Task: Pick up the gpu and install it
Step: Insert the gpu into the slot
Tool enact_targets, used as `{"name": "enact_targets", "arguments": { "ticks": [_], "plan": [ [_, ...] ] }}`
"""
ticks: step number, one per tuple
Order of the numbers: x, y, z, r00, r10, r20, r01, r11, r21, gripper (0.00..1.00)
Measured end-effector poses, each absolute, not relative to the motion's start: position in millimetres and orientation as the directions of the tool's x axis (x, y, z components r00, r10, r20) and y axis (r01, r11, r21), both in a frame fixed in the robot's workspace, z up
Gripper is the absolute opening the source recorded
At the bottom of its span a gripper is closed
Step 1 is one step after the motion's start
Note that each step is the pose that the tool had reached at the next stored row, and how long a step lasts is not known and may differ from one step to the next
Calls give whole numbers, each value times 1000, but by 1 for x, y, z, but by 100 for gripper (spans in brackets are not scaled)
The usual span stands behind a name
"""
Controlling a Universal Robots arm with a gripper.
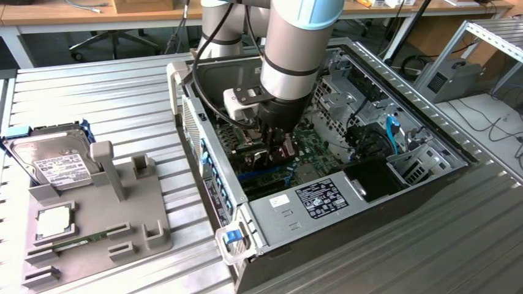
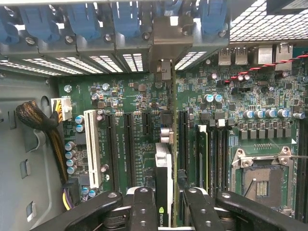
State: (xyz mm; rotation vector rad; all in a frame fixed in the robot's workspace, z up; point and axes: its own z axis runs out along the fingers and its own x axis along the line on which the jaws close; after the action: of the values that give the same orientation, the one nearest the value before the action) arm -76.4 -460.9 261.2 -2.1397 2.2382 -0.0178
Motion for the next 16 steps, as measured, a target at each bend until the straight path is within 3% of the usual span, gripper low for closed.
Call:
{"name": "enact_targets", "arguments": {
  "ticks": [16],
  "plan": [
    [-77,-460,256,-45,-999,-24,-998,45,-39,27]
  ]
}}
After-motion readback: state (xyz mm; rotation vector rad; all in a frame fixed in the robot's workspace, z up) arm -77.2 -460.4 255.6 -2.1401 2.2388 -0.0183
